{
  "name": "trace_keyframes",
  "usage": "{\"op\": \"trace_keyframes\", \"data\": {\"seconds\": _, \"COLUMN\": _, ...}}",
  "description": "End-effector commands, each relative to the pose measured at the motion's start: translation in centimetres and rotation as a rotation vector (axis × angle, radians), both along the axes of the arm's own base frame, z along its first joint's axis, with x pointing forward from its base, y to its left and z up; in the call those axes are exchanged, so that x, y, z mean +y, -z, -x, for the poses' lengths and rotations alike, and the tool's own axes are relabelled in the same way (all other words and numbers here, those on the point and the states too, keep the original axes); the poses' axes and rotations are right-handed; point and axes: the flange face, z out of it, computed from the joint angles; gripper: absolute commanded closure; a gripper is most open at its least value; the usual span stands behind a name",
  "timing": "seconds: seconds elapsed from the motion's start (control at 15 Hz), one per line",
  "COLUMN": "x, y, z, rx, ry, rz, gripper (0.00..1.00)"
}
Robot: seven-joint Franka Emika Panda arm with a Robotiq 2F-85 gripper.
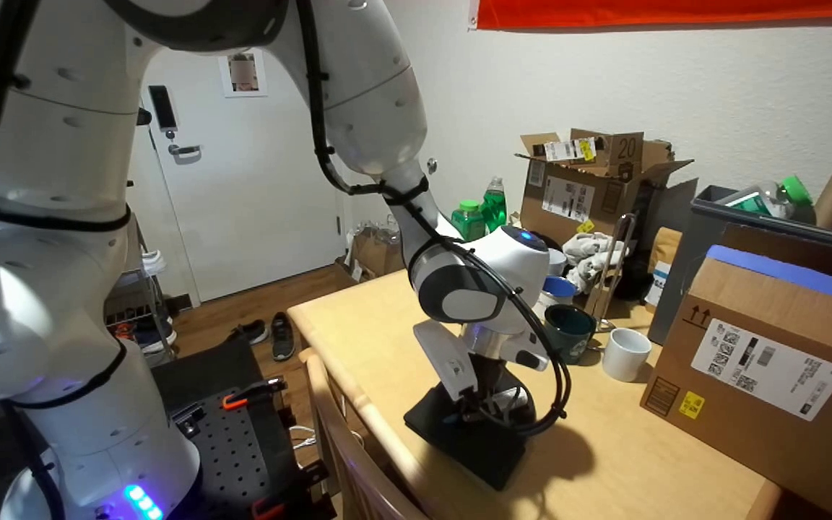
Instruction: Roll the lint roller on the beanie
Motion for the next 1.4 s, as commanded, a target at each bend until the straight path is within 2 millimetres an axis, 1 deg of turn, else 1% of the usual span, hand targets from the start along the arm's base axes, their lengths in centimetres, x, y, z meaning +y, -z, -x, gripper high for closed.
{"op": "trace_keyframes", "data": {"seconds": 0.0, "x": 0.1, "y": -0.1, "z": -0.1, "rx": 0.001, "ry": -0.002, "rz": 0.000, "gripper": 0.89}}
{"op": "trace_keyframes", "data": {"seconds": 0.2, "x": 0.2, "y": -0.1, "z": -0.1, "rx": 0.001, "ry": -0.004, "rz": 0.000, "gripper": 0.89}}
{"op": "trace_keyframes", "data": {"seconds": 0.27, "x": 0.2, "y": -0.1, "z": -0.1, "rx": 0.001, "ry": -0.004, "rz": 0.000, "gripper": 0.97}}
{"op": "trace_keyframes", "data": {"seconds": 0.67, "x": -0.8, "y": 1.4, "z": -0.7, "rx": 0.036, "ry": 0.001, "rz": -0.009, "gripper": 0.97}}
{"op": "trace_keyframes", "data": {"seconds": 0.8, "x": -1.3, "y": 1.5, "z": -0.8, "rx": 0.036, "ry": 0.005, "rz": -0.008, "gripper": 0.97}}
{"op": "trace_keyframes", "data": {"seconds": 1.0, "x": -2.5, "y": 0.7, "z": -0.4, "rx": 0.017, "ry": 0.027, "rz": 0.001, "gripper": 0.97}}
{"op": "trace_keyframes", "data": {"seconds": 1.2, "x": -4.4, "y": 0.4, "z": 0.1, "rx": 0.006, "ry": 0.057, "rz": -0.015, "gripper": 0.97}}
{"op": "trace_keyframes", "data": {"seconds": 1.33, "x": -5.6, "y": 0.6, "z": 0.5, "rx": 0.003, "ry": 0.079, "rz": -0.029, "gripper": 0.97}}
